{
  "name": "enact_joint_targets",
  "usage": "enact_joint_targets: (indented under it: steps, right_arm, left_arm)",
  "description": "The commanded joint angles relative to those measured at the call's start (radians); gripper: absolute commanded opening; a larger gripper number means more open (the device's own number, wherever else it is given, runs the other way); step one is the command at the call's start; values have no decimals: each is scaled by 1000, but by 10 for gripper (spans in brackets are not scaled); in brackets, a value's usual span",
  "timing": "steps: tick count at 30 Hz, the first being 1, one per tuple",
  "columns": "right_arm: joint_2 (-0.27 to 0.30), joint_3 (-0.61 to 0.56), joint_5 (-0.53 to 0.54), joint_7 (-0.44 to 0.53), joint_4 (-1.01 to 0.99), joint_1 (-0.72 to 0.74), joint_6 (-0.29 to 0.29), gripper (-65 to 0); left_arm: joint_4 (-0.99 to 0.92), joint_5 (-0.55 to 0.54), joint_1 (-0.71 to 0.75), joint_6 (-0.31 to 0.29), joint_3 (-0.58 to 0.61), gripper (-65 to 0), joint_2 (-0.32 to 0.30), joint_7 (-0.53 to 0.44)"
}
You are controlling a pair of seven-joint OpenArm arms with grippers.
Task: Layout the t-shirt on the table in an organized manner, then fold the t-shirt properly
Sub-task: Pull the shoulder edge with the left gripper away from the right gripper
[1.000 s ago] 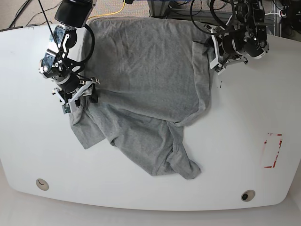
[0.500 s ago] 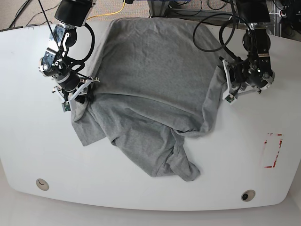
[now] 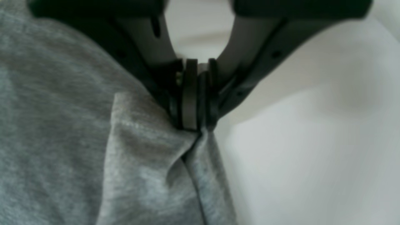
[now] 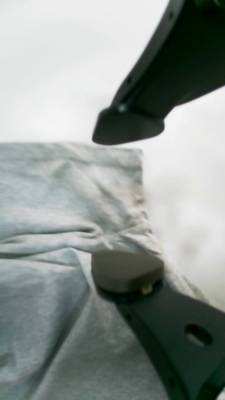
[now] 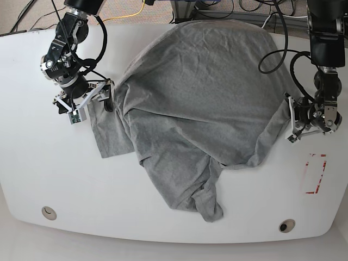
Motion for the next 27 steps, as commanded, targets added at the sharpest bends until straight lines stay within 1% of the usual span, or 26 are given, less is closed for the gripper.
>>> enact_joint_targets:
  steps: [1,6,9,14,17,20,27]
  right_arm:
    - [0,0,16,12,33,3,6,-106]
    - [-1,0,16,12,19,16,6,-100]
    - [-1,-3,19,14,-21,65,6,-100]
    - [3,-3,15,14,-172,186,6,-101]
    - [6,-3,15,17,-304,286,6,-101]
    - [31,-1,16,17,-412,362,6,-103]
    - [39,-4,16,17,-554,436,6,-103]
  left_arm:
    - [-45,25,-63,6,5,-615,-43,-19]
    - [-127,25,-125,6,16,-615,-77,-54]
    - [-149,25,-152,6,31,-615,-84,-68]
    - [-149,24,-161,6,59,-614,-97,-70]
    - [-149,24,-162,6,57,-614,-97,-70]
    - [-149,24,-162,6,56,-614,-98,-70]
    - [-149,24,-158,6,54,-614,-118,-70]
